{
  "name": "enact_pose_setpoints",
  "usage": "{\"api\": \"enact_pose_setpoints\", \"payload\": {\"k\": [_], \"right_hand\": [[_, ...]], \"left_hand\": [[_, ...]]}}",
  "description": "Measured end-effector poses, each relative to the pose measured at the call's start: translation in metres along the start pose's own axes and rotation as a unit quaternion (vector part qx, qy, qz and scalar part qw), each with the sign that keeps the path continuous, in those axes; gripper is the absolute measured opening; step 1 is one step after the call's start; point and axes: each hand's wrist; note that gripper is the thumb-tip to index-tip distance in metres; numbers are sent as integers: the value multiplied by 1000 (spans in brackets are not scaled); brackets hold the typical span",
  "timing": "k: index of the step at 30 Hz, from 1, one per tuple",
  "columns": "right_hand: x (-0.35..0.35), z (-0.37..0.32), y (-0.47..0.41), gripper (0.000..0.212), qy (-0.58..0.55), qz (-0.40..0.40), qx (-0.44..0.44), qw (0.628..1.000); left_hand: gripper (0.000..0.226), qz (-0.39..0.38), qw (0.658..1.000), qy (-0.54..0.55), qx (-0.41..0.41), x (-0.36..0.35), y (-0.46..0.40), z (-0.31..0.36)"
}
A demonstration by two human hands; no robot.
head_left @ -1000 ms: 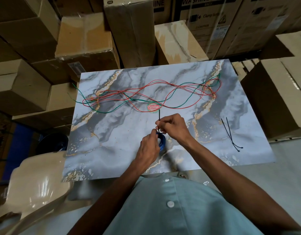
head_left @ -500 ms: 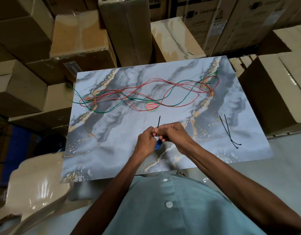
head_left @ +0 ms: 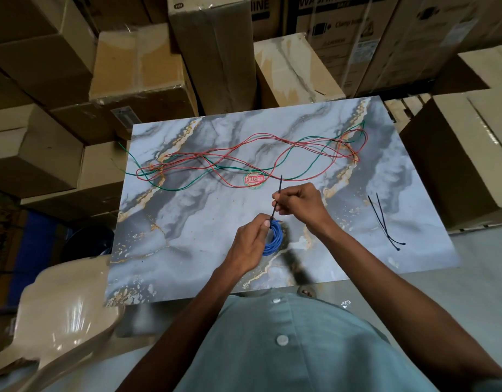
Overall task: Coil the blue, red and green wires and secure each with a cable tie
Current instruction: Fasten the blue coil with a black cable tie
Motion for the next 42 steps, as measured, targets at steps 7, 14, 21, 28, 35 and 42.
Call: {"api": "enact_pose_setpoints", "payload": {"k": [7,14,21,28,35,42], "right_hand": [[-3,-13,16,12,-21,-20,-37,999],[-18,-14,44,10,-103,-41,-115,987],[-19,-5,49,12,-97,-45,-106,989],[0,-2,9,10,-26,11,-16,999],[-15,9,26,58,-55,-111,-146,982],[-39,19,37,26,-62,-215,-133,965]], "left_hand": [[28,8,998,-39,40,-3,2,-6],[30,28,994,-13,105,-4,-2,-2],[27,-13,990,-14,142,-4,-6,-2],[33,-19,995,88,50,-6,-5,-11],[30,88,992,83,41,-1,2,-13],[42,158,976,115,100,8,7,-39]]}}
Point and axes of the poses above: each hand's wrist, its own y-axis away from the middle knuckle, its own x-axis out of the back of the hand, z = x × y, and after that the axes turned 4 degrees about -z, right-handed
